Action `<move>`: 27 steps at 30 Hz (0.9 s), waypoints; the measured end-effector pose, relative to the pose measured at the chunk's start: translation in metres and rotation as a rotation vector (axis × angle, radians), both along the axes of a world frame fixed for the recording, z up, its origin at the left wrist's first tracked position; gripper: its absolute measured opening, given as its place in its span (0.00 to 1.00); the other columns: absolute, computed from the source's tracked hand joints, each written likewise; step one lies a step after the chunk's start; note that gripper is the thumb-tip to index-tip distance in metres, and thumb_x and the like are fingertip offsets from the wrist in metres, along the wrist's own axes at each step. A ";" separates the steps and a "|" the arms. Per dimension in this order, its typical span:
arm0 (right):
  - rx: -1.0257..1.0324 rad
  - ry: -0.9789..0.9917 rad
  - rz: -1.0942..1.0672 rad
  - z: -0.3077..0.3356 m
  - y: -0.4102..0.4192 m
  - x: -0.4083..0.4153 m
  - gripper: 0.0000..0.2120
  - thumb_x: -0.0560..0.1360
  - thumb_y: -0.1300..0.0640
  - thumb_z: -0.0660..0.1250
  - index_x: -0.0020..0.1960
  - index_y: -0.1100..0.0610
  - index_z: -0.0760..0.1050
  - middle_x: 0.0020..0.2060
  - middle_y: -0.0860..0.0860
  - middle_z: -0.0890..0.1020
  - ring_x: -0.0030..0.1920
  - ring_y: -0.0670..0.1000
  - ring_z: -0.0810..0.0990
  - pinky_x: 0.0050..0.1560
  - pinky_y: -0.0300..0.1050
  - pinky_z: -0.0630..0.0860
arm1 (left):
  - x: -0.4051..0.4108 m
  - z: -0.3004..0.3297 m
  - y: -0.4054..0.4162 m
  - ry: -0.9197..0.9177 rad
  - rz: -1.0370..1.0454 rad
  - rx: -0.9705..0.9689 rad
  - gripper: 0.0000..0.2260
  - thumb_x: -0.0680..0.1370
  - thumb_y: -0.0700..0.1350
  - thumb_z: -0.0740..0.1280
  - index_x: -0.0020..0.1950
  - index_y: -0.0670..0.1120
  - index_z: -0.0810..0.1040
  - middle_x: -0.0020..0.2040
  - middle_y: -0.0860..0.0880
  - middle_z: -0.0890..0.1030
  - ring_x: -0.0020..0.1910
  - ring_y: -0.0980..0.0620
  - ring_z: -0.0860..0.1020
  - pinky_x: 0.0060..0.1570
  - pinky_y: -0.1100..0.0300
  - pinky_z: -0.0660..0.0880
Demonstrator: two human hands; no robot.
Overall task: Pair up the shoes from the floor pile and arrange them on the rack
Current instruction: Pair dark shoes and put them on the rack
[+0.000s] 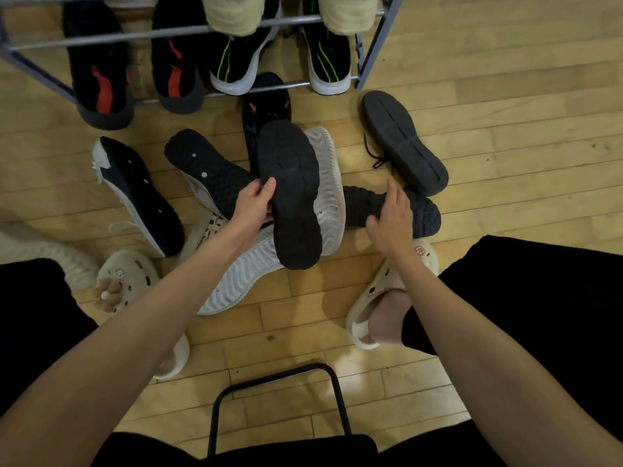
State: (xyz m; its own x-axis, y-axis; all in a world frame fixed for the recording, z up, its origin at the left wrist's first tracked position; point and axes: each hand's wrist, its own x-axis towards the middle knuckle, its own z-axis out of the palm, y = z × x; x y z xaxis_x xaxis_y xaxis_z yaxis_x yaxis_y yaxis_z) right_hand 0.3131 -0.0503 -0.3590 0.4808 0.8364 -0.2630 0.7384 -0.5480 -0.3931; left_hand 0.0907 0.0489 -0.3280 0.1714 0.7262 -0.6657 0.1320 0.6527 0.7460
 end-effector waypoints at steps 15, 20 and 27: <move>-0.397 -0.323 0.534 -0.003 0.021 0.041 0.33 0.70 0.55 0.72 0.71 0.56 0.64 0.67 0.59 0.68 0.69 0.60 0.63 0.73 0.52 0.60 | 0.001 -0.004 -0.003 0.098 -0.013 -0.025 0.17 0.83 0.51 0.58 0.69 0.46 0.70 0.56 0.52 0.76 0.51 0.55 0.77 0.45 0.63 0.76; -0.507 -0.490 0.498 0.038 0.045 0.026 0.24 0.67 0.45 0.71 0.61 0.54 0.76 0.64 0.58 0.70 0.67 0.61 0.65 0.70 0.54 0.59 | 0.000 0.004 0.000 0.104 -0.034 0.018 0.18 0.83 0.52 0.58 0.70 0.46 0.70 0.50 0.58 0.76 0.48 0.59 0.76 0.43 0.63 0.75; -0.662 -0.735 0.367 0.113 0.073 0.008 0.22 0.71 0.48 0.62 0.60 0.58 0.74 0.67 0.64 0.66 0.69 0.64 0.61 0.69 0.54 0.55 | 0.002 0.012 -0.003 0.228 -0.090 0.068 0.18 0.82 0.51 0.59 0.67 0.42 0.73 0.64 0.43 0.77 0.61 0.45 0.76 0.63 0.46 0.73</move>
